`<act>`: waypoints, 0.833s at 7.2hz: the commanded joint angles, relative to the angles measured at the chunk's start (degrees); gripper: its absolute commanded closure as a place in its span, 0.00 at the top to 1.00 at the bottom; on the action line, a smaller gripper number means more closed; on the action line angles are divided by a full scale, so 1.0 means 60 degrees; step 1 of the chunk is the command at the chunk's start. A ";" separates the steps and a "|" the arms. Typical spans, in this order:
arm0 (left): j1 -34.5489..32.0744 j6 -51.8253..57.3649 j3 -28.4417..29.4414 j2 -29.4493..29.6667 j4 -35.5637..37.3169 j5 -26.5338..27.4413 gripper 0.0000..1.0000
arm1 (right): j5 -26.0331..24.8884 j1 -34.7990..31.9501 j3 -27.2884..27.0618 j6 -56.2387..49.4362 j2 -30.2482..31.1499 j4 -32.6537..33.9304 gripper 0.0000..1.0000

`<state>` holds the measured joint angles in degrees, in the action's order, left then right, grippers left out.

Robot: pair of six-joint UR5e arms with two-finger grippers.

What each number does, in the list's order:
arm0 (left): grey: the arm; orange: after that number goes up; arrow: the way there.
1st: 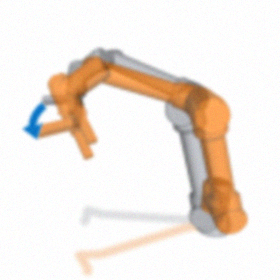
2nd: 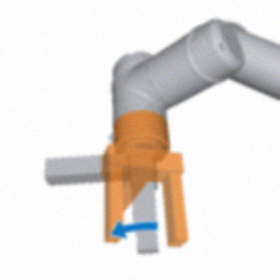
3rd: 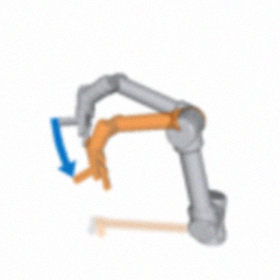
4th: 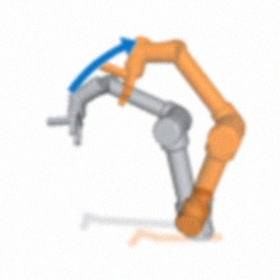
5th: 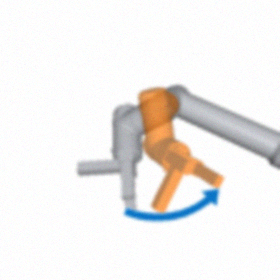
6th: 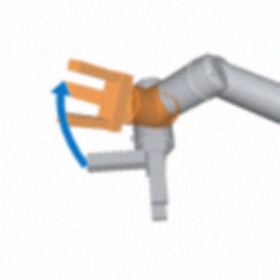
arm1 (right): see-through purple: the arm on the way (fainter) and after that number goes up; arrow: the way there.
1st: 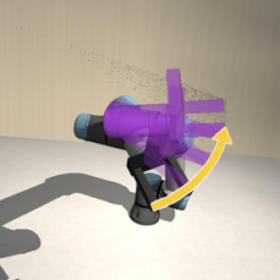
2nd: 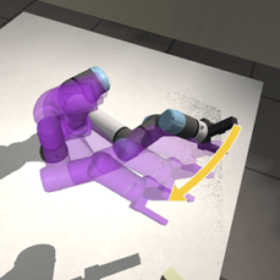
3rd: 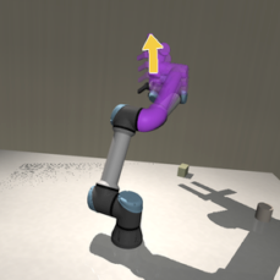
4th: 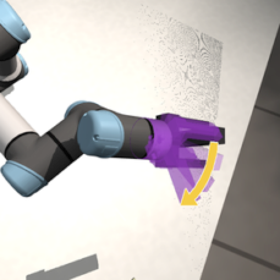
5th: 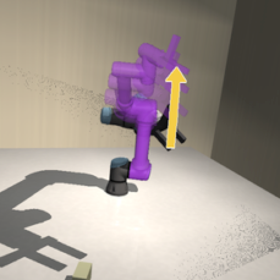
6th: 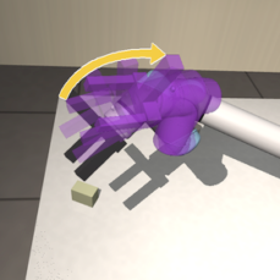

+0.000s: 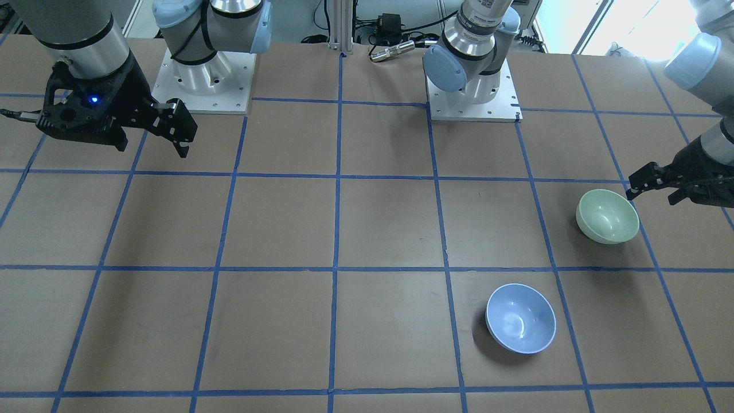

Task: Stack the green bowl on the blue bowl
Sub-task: 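Lower the left gripper onto the pale green bowl's rim and close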

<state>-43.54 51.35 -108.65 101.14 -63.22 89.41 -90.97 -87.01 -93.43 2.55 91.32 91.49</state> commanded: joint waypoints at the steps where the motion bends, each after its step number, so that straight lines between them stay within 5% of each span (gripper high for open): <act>1: 0.0122 0.0127 -0.0085 0.0280 0.0325 -0.0019 1.00 | 0.0000 0.0000 0.0000 0.0000 0.0000 0.0000 1.00; 6: 0.0255 0.0333 -0.0377 0.0881 0.0910 -0.0150 1.00 | 0.0000 0.0000 0.0000 0.0000 0.0000 0.0000 1.00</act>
<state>-42.01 53.00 -110.26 105.45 -59.59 88.66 -90.93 -87.01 -93.43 2.55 91.32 91.49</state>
